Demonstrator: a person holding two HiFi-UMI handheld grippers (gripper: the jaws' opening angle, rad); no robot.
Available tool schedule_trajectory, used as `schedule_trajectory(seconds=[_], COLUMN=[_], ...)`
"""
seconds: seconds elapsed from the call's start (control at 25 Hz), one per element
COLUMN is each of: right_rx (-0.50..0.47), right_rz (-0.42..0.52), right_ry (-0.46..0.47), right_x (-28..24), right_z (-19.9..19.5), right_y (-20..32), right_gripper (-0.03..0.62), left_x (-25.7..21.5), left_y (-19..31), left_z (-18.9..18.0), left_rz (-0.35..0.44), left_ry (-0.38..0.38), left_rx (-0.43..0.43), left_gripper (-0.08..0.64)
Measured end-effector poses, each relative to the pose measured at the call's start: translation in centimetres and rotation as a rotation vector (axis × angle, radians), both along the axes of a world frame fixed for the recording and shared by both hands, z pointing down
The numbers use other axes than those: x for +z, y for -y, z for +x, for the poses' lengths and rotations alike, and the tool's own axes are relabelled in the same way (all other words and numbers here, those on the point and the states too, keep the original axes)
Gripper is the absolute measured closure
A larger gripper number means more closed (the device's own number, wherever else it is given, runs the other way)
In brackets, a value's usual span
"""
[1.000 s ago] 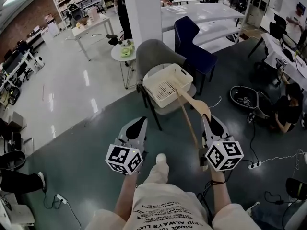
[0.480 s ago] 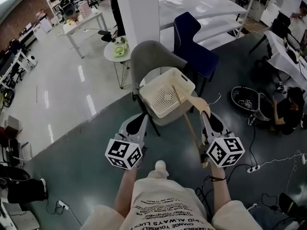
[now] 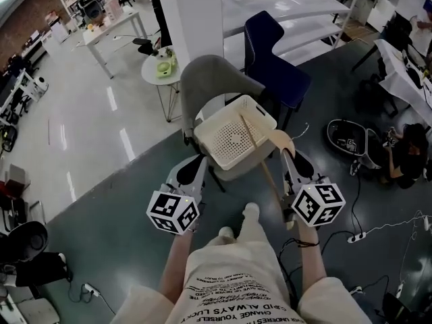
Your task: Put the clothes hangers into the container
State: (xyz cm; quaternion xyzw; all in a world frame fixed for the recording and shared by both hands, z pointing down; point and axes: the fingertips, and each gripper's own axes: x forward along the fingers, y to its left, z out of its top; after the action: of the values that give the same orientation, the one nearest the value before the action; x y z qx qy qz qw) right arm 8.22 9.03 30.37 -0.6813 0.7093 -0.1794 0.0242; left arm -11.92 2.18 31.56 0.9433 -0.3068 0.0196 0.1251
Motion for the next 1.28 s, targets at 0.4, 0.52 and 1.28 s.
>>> schedule_trajectory(seconds=[0.4,0.52,1.28], right_rx=[-0.116,-0.19,-0.661], right_rz=[-0.055,-0.092,-0.361], right_ry=[0.033,0.049,0.142], right_x=[2.8,4.0,13.5], right_z=[3.3,4.6,7.6], right_y=[7.9,11.7,26.8], right_gripper=[0.537,0.537,0.537], left_x=[2.5,3.6,13.3], left_y=[6.7,9.9,20.7], left_z=[2.7,4.2,8.5], left_rz=[-0.066,-0.098,-0.388], left_ry=[0.014,0.017,0.037], left_rx=[-0.091,-0.12,-0.396], left_gripper=[0.535,0.535,0.534])
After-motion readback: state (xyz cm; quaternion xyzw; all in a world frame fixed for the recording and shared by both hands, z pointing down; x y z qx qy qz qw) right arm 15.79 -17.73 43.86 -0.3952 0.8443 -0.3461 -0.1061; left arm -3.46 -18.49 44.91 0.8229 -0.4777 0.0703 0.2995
